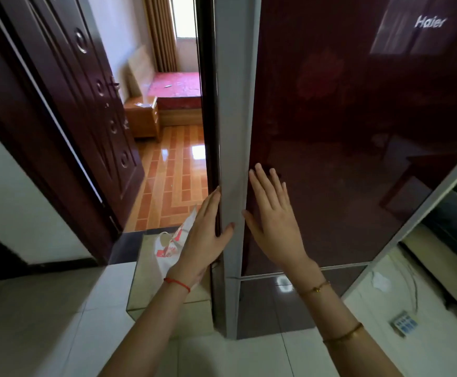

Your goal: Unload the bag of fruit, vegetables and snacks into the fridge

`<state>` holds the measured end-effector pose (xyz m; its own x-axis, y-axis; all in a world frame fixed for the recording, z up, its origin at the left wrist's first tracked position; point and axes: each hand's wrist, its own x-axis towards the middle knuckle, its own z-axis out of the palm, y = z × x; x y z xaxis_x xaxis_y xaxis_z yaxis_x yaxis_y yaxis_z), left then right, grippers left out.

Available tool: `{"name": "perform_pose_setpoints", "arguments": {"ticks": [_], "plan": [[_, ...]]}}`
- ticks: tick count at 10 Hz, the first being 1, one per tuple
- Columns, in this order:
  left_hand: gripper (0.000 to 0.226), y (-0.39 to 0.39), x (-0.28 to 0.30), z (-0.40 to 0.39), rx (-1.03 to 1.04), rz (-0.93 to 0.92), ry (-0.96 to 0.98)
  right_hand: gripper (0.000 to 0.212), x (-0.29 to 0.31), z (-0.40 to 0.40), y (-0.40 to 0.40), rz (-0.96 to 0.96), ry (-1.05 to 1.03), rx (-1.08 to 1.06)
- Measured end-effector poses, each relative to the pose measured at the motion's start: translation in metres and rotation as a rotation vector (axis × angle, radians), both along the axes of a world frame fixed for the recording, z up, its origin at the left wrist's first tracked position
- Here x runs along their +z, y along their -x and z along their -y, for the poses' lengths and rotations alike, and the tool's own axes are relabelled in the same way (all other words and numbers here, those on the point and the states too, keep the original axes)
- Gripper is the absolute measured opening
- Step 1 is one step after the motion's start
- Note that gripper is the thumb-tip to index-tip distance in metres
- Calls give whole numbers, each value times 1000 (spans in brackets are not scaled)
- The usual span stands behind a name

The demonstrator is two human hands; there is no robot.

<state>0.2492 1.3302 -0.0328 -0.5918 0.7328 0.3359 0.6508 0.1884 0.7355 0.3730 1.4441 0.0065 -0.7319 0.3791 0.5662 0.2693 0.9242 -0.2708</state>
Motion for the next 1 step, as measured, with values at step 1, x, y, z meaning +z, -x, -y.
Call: {"name": "perform_pose_setpoints", "arguments": {"ticks": [1], "plan": [[79,15,6,18,-33,12,34,74,3,10,2,-23,54,-26]]}}
